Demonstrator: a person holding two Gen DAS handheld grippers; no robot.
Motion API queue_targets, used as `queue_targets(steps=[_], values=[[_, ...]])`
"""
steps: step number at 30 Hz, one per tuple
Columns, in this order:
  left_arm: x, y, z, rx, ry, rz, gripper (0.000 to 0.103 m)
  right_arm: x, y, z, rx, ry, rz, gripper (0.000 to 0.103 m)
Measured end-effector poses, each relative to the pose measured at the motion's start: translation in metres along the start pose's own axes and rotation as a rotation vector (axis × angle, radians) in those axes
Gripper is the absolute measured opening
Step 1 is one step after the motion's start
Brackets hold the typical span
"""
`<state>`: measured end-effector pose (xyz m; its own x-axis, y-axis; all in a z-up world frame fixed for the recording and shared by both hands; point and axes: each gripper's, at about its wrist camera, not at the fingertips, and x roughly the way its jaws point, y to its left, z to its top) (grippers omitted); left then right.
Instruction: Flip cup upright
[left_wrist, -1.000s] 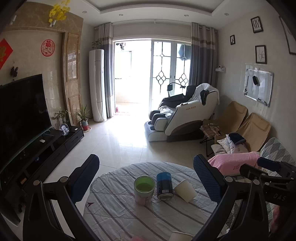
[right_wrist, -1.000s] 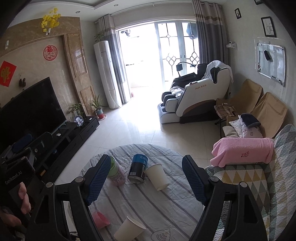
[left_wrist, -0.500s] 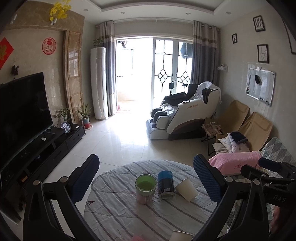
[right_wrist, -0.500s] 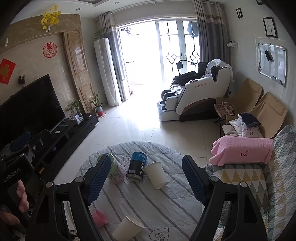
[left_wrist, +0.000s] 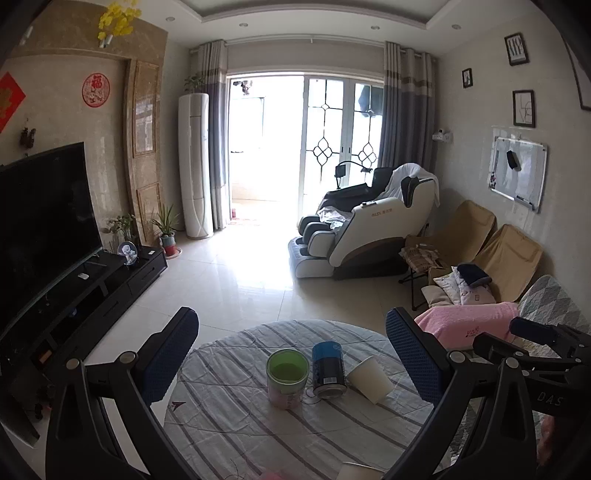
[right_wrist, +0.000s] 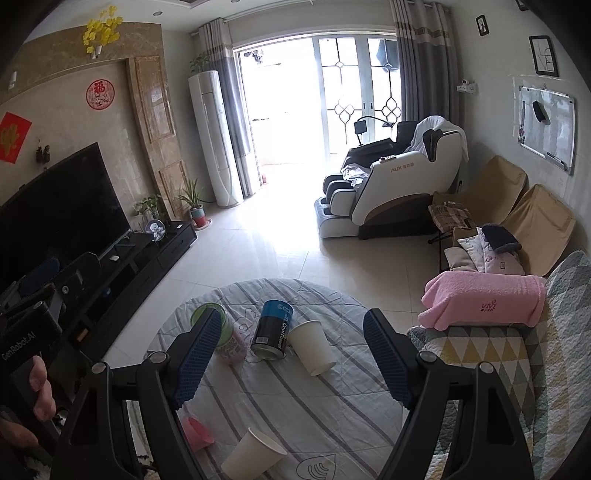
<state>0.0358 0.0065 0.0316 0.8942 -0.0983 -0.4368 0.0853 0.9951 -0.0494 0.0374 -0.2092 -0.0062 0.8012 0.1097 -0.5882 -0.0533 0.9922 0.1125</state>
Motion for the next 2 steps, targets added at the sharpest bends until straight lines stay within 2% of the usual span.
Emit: queue_targets(steps=[2], values=[[0.0013, -0.0002, 0.0001, 0.005, 0.001, 0.007, 0.103, 0.0011, 0.0000, 0.0000, 0.000, 0.005, -0.001, 0.080]])
